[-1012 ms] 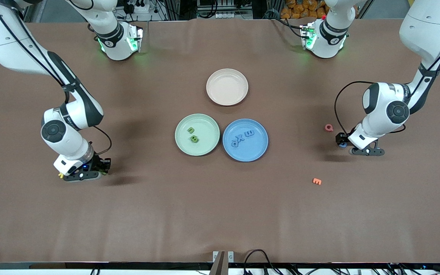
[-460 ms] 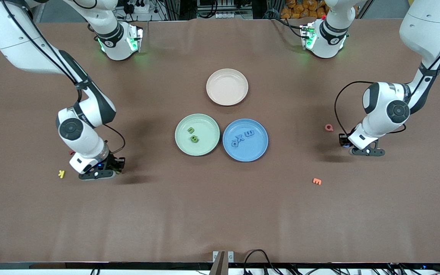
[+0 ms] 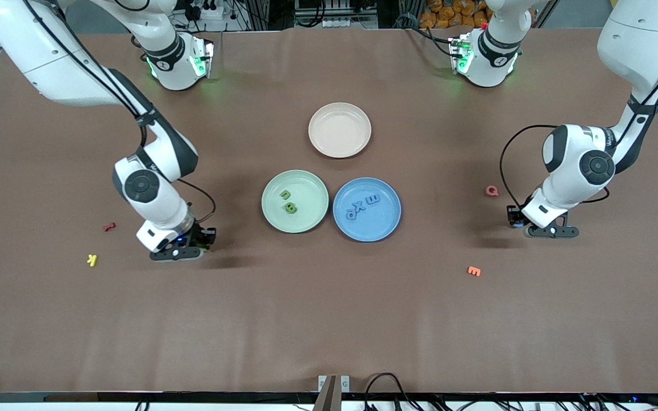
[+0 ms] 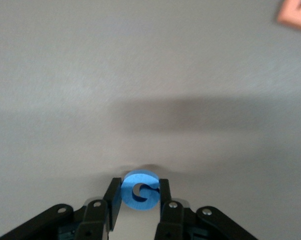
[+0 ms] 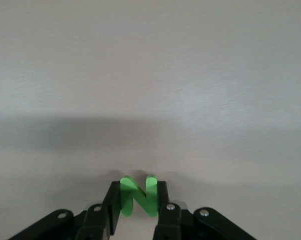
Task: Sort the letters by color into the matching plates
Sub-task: 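Carry the blue C to the blue plate while the right gripper carries N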
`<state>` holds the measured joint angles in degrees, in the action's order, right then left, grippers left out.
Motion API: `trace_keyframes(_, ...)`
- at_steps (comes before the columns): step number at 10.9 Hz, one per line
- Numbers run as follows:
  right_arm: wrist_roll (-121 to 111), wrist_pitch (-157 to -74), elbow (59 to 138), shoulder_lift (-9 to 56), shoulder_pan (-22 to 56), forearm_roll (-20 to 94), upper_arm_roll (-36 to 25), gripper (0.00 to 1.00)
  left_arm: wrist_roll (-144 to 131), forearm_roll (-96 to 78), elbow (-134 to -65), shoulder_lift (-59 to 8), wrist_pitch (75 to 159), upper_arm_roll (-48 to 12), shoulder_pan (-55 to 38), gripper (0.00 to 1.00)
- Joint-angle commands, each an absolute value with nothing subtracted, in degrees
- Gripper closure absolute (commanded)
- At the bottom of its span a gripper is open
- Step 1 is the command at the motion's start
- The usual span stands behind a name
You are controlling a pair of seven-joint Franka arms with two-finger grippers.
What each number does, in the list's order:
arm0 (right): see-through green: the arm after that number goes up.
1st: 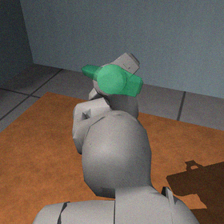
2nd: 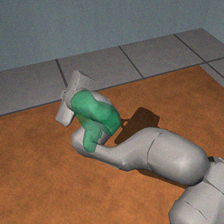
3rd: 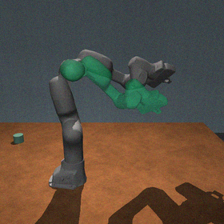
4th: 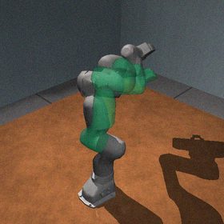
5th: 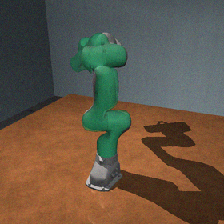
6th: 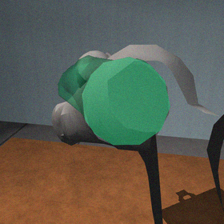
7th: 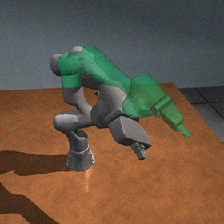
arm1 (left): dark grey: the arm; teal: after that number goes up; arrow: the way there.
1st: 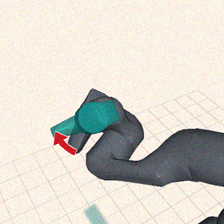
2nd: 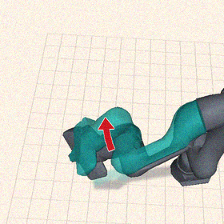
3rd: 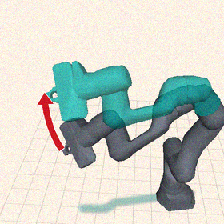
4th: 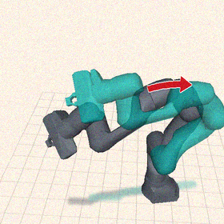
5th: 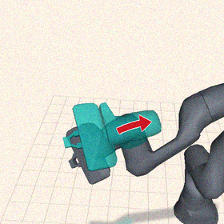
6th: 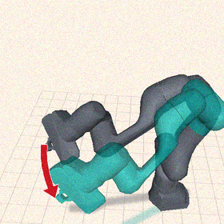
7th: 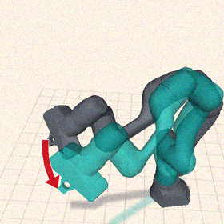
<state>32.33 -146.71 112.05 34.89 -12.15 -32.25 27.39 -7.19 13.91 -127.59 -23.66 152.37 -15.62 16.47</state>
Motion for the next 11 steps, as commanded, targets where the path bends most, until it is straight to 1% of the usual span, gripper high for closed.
trace_keyframes(1,38.13,-143.27,112.15,33.66,-10.81,-32.43,31.36,0.81,-14.13,14.41,-124.65,-21.71,148.56,-19.58,16.08,1.00)
trace_keyframes(3,41.20,-142.12,112.06,33.66,-9.58,-32.43,33.39,0.81,-20.53,14.41,-120.35,-22.06,143.55,-23.44,15.91,1.00)
trace_keyframes(6,44.46,-141.24,112.06,33.05,-5.38,-32.08,33.66,0.81,-30.91,14.41,-113.58,-22.67,137.48,-28.90,14.69,1.00)
trace_keyframes(8,45.61,-140.37,111.36,33.05,-2.30,-29.89,33.75,0.81,-37.15,14.24,-108.92,-24.69,135.44,-28.92,9.87,1.00)
trace_keyframes(11,48.59,-137.99,110.13,33.05,1.83,-29.71,34.27,0.81,-44.36,14.33,-105.13,-27.67,135.35,-28.92,3.80,1.00)
